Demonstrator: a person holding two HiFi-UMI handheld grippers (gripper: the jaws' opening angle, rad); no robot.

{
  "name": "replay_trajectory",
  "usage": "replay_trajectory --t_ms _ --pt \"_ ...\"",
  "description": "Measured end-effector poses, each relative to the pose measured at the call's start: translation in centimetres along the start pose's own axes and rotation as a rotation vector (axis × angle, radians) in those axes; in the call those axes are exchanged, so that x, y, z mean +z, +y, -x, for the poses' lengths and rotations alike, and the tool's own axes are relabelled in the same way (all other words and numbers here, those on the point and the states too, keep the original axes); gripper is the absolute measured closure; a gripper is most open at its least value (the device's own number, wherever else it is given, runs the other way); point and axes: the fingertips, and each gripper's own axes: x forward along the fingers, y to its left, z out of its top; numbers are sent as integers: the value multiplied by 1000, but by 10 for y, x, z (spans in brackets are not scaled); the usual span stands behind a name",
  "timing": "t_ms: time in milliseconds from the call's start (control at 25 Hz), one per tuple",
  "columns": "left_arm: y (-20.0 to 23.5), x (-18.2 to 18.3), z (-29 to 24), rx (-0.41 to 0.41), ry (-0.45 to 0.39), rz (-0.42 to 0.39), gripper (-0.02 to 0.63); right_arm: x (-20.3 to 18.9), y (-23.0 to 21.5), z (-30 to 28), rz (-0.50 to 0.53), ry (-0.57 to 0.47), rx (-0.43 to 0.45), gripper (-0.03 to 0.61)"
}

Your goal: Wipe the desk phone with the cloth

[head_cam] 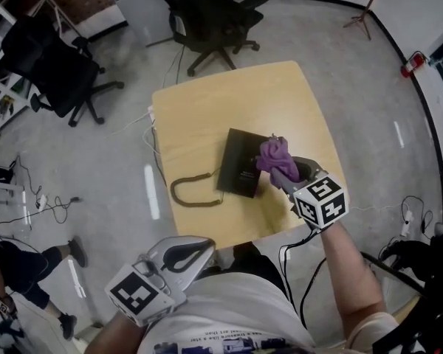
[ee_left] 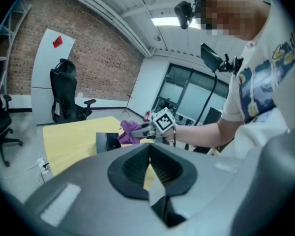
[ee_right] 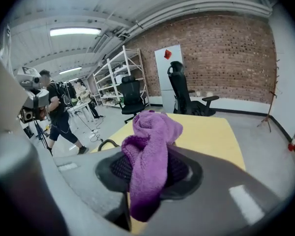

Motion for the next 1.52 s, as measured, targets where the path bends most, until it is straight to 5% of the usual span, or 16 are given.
replay_trajectory --t_ms 480,920,1320,1520 --pt "30 26 -17 122 -31 70 609 78 -59 -66 148 -18 239 457" --pt "47 27 -23 223 -27 151 611 58 -46 -138 196 143 499 457" --pt "53 23 -32 269 -12 196 610 21 -58 -174 208 263 556 458" --pt "54 23 -36 263 -2 206 611 24 -69 -176 216 241 519 457"
